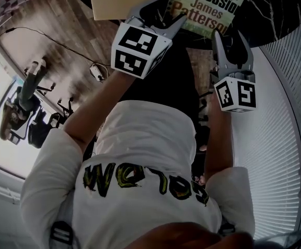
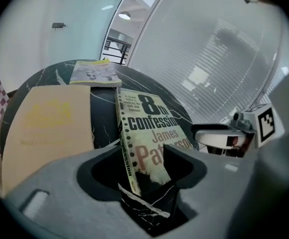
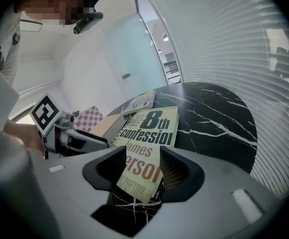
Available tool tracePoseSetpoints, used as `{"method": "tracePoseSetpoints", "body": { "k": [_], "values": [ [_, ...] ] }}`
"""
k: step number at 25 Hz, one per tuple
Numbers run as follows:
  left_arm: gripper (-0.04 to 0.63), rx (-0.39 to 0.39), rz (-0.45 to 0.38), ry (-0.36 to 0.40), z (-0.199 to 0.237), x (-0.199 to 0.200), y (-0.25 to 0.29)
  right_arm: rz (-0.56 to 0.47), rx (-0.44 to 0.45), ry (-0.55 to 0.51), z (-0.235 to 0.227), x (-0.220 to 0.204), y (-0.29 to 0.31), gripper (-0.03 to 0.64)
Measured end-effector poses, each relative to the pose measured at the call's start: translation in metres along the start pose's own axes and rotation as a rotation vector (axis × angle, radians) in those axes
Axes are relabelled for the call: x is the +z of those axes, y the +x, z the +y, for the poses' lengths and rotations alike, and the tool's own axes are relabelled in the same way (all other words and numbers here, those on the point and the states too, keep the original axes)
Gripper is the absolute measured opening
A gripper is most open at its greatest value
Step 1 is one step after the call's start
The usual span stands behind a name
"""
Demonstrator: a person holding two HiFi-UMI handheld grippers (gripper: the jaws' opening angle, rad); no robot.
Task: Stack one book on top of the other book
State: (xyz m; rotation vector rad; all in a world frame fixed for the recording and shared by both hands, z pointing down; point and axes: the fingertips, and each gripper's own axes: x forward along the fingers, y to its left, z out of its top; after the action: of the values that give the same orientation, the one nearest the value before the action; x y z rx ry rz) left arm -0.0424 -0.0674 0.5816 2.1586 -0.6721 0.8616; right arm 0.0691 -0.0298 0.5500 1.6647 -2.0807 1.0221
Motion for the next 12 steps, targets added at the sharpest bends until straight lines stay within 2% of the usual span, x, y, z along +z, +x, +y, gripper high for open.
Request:
{"method": "tracePoseSetpoints", "body": {
  "k": [12],
  "values": [
    [0.276,-0.005,0.127,0.04,-0.005,-0.006,0.014,0.085,0.011,0.065,-0.016,-0.025,0.018,0.242]
  ]
}}
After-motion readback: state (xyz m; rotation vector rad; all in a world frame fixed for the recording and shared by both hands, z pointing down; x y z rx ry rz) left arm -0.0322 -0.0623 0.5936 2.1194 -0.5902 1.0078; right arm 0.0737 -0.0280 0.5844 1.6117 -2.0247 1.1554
